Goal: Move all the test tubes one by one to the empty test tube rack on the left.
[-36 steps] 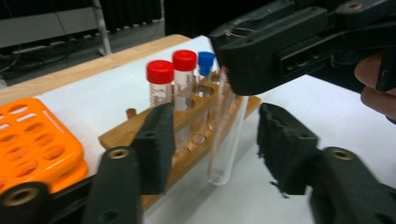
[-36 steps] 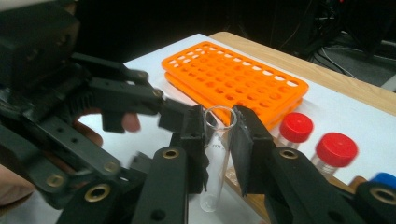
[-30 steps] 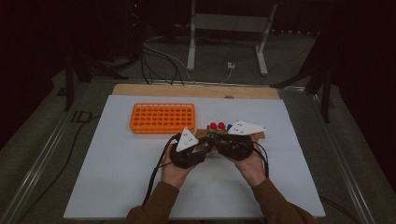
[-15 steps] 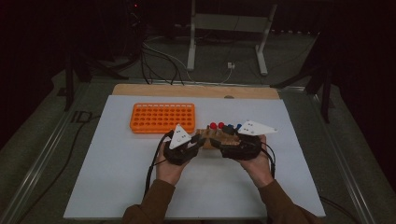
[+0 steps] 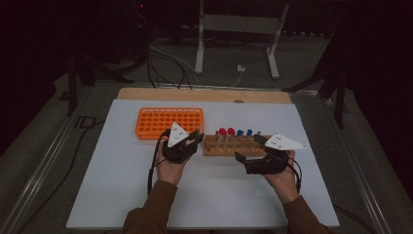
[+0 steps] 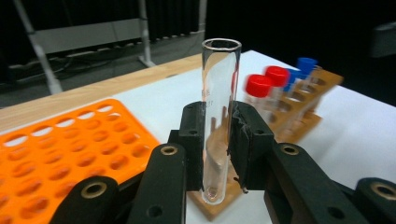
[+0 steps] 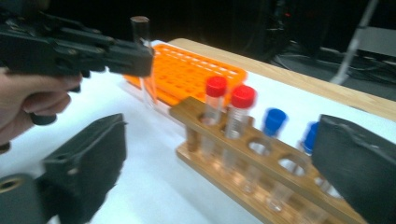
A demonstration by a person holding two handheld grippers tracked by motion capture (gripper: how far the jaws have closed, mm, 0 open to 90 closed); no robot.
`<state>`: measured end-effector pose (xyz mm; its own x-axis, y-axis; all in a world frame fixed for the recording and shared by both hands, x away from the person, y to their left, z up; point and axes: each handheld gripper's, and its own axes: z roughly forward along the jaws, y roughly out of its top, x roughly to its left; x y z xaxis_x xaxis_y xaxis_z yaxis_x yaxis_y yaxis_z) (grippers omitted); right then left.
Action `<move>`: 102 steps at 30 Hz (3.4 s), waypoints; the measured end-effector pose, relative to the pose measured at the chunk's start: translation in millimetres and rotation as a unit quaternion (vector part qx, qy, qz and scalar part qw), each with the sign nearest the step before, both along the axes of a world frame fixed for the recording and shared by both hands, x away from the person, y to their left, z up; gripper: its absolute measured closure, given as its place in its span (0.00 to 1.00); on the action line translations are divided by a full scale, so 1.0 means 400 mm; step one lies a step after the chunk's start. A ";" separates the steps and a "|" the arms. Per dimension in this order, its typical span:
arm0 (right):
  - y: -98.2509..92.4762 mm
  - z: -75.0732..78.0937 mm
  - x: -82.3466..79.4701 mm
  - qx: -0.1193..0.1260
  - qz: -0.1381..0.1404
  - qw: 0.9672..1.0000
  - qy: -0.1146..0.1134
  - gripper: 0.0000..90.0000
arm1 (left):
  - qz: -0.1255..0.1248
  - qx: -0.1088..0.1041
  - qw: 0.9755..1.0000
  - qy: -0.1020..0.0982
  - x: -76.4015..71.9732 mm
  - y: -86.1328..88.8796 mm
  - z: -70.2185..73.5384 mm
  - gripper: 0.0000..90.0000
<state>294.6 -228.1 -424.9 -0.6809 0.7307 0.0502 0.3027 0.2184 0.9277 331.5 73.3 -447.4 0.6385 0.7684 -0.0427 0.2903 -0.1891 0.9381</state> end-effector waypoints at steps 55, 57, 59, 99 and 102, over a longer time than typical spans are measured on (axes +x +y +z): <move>-0.054 -0.028 -0.007 0.014 -0.034 0.999 0.006 0.00 | 0.085 0.093 0.990 0.070 0.183 -0.054 -0.124 0.86; -0.053 -0.028 -0.006 0.013 -0.035 0.999 0.006 0.00 | 0.083 0.090 0.990 0.074 0.184 -0.052 -0.123 0.85; -0.054 -0.028 -0.004 0.013 -0.035 0.999 0.007 0.00 | 0.081 0.077 0.990 0.080 0.183 -0.048 -0.123 0.81; -0.090 -0.097 0.146 -0.039 -0.102 0.993 0.038 0.77 | 0.079 -0.047 0.994 0.061 -0.007 0.124 -0.049 0.01; -0.087 -0.101 0.149 -0.040 -0.100 0.994 0.037 0.79 | 0.080 -0.053 0.994 0.059 -0.014 0.129 -0.053 0.01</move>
